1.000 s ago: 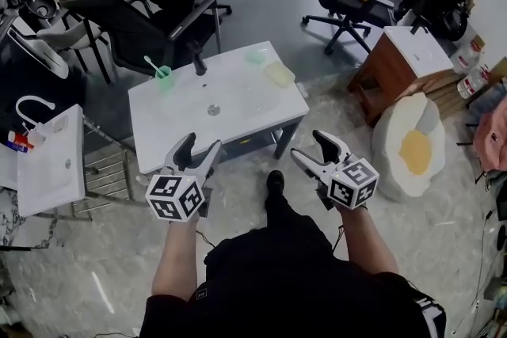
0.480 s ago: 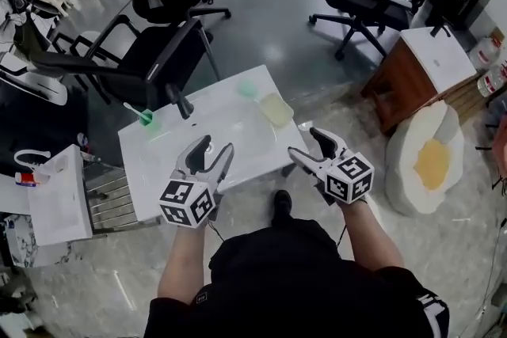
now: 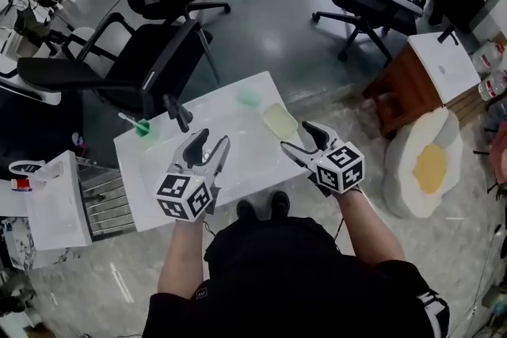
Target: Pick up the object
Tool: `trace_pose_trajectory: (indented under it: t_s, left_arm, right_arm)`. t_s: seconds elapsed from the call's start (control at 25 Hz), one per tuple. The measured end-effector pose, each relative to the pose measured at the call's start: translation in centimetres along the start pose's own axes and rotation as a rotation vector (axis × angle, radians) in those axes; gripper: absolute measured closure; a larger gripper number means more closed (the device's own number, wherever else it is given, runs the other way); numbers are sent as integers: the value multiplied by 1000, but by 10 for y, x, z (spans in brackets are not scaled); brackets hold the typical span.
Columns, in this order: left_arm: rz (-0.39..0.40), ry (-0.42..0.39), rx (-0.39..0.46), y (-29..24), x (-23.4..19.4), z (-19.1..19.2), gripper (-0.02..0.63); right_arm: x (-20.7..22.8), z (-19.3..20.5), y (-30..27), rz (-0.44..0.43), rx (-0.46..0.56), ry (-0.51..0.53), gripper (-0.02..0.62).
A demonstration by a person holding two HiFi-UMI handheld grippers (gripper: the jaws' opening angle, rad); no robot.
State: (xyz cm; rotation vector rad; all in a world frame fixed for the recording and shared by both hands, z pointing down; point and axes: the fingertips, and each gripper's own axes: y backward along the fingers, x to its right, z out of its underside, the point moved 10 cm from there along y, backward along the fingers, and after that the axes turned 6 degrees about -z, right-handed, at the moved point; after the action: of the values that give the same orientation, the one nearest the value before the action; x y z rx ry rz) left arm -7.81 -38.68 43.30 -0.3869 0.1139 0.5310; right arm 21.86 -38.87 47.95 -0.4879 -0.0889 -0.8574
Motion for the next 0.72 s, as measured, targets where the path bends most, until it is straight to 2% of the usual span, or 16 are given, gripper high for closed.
trace_pose_trajectory:
  t_s: [0.32,0.56,0.72]
  left_arm:
    - [10,3,-22,-7,-23,9,396]
    - [16,31,-37,-2,-31,23,405]
    - [15,42,-50,1,-34,31,411]
  right_arm:
    - [4,1,-61,22,-177,96,287]
    - [19,22,-97,49,-349,160,287]
    - [27,35,-115,59,-430,164,287]
